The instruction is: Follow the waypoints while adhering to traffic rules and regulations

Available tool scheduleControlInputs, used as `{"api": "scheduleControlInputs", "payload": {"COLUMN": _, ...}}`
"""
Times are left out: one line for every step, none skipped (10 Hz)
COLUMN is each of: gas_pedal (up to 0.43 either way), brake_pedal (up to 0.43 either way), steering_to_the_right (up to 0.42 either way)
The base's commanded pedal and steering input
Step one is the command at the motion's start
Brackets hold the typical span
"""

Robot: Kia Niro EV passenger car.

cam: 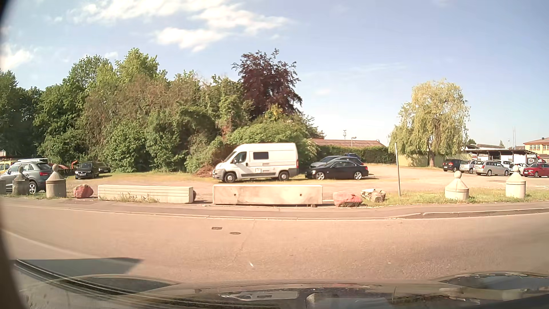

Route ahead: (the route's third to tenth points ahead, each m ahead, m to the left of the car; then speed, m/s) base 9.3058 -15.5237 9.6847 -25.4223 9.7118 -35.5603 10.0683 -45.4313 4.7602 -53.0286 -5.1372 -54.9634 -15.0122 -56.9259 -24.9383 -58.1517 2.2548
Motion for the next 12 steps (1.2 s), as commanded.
{"api": "scheduleControlInputs", "payload": {"gas_pedal": 0.000, "brake_pedal": 0.110, "steering_to_the_right": 0.203}}
{"api": "scheduleControlInputs", "payload": {"gas_pedal": 0.000, "brake_pedal": 0.049, "steering_to_the_right": 0.236}}
{"api": "scheduleControlInputs", "payload": {"gas_pedal": 0.000, "brake_pedal": 0.006, "steering_to_the_right": 0.287}}
{"api": "scheduleControlInputs", "payload": {"gas_pedal": 0.000, "brake_pedal": 0.000, "steering_to_the_right": 0.329}}
{"api": "scheduleControlInputs", "payload": {"gas_pedal": 0.000, "brake_pedal": 0.000, "steering_to_the_right": 0.377}}
{"api": "scheduleControlInputs", "payload": {"gas_pedal": 0.000, "brake_pedal": 0.000, "steering_to_the_right": 0.418}}
{"api": "scheduleControlInputs", "payload": {"gas_pedal": 0.000, "brake_pedal": 0.000, "steering_to_the_right": 0.467}}
{"api": "scheduleControlInputs", "payload": {"gas_pedal": 0.000, "brake_pedal": 0.000, "steering_to_the_right": 0.519}}
{"api": "scheduleControlInputs", "payload": {"gas_pedal": 0.000, "brake_pedal": 0.000, "steering_to_the_right": 0.595}}
{"api": "scheduleControlInputs", "payload": {"gas_pedal": 0.000, "brake_pedal": 0.000, "steering_to_the_right": 0.671}}
{"api": "scheduleControlInputs", "payload": {"gas_pedal": 0.000, "brake_pedal": 0.000, "steering_to_the_right": 0.754}}
{"api": "scheduleControlInputs", "payload": {"gas_pedal": 0.000, "brake_pedal": 0.000, "steering_to_the_right": 0.814}}
